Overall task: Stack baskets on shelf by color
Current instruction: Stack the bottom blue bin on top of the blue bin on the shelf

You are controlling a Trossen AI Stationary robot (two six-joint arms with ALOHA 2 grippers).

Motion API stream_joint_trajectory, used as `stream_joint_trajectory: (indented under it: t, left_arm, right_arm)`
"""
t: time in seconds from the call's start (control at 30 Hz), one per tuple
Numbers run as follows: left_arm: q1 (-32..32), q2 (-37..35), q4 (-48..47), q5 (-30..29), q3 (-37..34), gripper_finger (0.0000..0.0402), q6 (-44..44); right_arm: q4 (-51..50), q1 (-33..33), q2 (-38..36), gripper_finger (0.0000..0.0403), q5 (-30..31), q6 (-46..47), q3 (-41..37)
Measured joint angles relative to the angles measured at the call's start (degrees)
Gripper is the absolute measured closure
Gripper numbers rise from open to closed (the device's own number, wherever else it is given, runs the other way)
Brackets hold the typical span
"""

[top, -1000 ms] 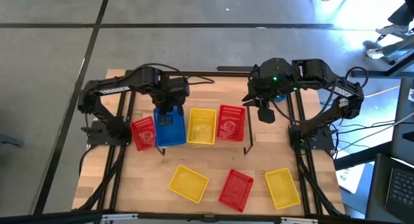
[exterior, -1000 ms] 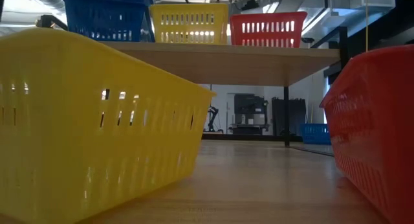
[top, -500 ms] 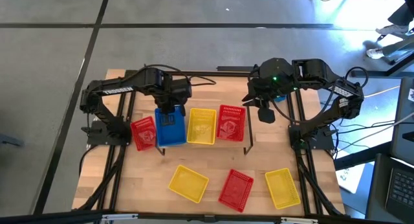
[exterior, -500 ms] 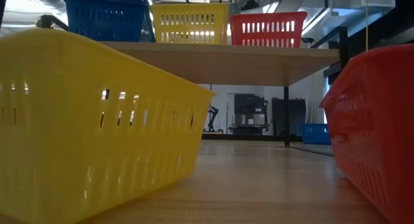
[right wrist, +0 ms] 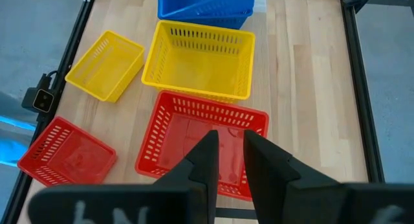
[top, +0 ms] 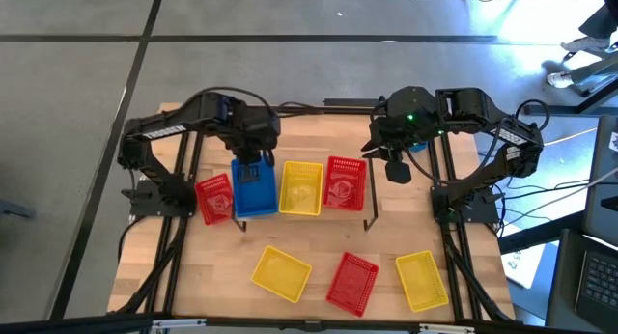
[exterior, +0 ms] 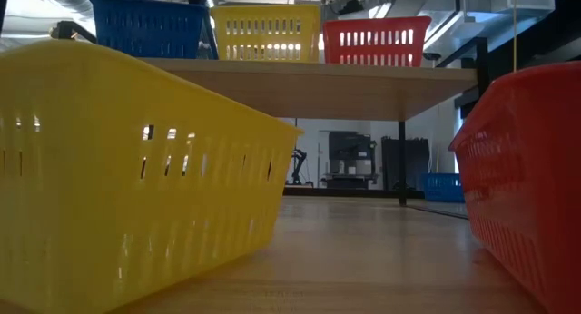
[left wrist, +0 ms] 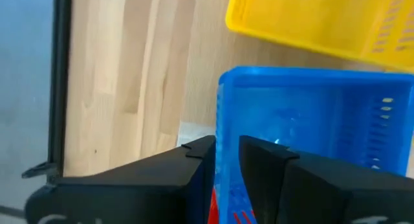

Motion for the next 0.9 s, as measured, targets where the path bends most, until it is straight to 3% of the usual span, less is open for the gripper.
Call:
stream_joint_trajectory:
  t: [0.17,0.37,0.9]
  left_arm:
    - [0.0,0.0,0.0,-0.2,1.9,0.0347,0.1]
    - [0.0,0.0,0.0,-0.2,1.9,0.0396,0.1]
    - [0.2,2.1,0.1,2.0,-0.8,0.0401,0.1]
  right_arm:
    - [0.0,0.0,0.0,0.0334,0.0,0.0,0.0]
    - [0.0,0.0,0.0,0.0334,0.0,0.0,0.0]
    - [0.0,0.0,0.0,0.0334,1.5,1.6,0.1]
